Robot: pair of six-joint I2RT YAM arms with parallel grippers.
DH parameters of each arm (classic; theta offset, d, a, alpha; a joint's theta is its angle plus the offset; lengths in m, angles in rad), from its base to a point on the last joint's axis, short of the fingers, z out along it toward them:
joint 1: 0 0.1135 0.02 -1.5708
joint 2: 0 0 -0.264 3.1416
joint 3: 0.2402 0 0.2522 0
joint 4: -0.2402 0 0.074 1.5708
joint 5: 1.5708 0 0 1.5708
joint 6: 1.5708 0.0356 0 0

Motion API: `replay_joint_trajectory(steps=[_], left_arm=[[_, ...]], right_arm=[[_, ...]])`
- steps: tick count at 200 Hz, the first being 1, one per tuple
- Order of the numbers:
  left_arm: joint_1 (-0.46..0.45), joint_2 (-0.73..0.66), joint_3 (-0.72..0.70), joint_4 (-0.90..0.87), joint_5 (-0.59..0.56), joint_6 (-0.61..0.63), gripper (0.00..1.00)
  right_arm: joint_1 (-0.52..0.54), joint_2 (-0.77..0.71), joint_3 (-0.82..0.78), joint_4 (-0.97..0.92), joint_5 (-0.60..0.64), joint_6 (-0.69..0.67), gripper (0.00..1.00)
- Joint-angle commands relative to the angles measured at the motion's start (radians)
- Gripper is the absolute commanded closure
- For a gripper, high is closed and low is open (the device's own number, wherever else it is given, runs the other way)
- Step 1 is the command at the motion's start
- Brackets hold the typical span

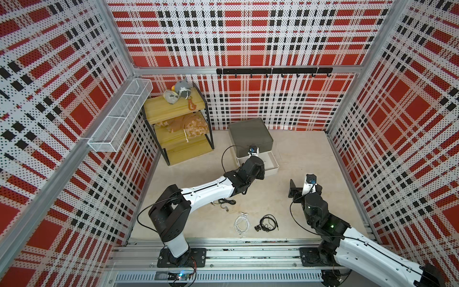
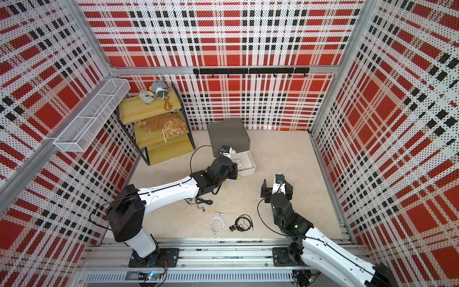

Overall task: Place the wired earphones into the drawer by color
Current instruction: Place the wired earphones in the drawer, then pick up the wired earphones from the center of the board.

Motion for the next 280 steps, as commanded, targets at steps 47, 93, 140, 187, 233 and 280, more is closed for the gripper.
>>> replay_joint_trajectory(steps=[47,93,140,187,233,280], left_arm=[[0.006,0.01,-0.027,0.041,0.006,-0.018,0.95],[0.006,-0.029,-0.041,0.04,-0.002,-0.023,0.6],[0.004,-0.114,-0.087,0.038,0.01,-0.043,0.32],[0.0,-0.268,-0.208,-0.023,0.014,-0.081,0.03],[0.0,-0.408,-0.328,-0.112,0.013,-0.119,0.01],[-0.012,-0.477,-0.409,-0.223,0.067,-0.149,0.01]], right_arm=[[-0.007,-0.009,-0.015,-0.002,0.016,0.001,0.1],[-0.006,-0.012,-0.015,-0.004,0.016,0.003,0.1],[-0.008,-0.012,-0.013,-0.005,0.016,0.003,0.1],[-0.007,-0.011,-0.016,0.001,0.01,0.003,0.1],[-0.008,0.004,-0.017,0.005,0.012,0.0,0.1],[-0.009,0.017,-0.015,0.006,0.015,0.0,0.1]])
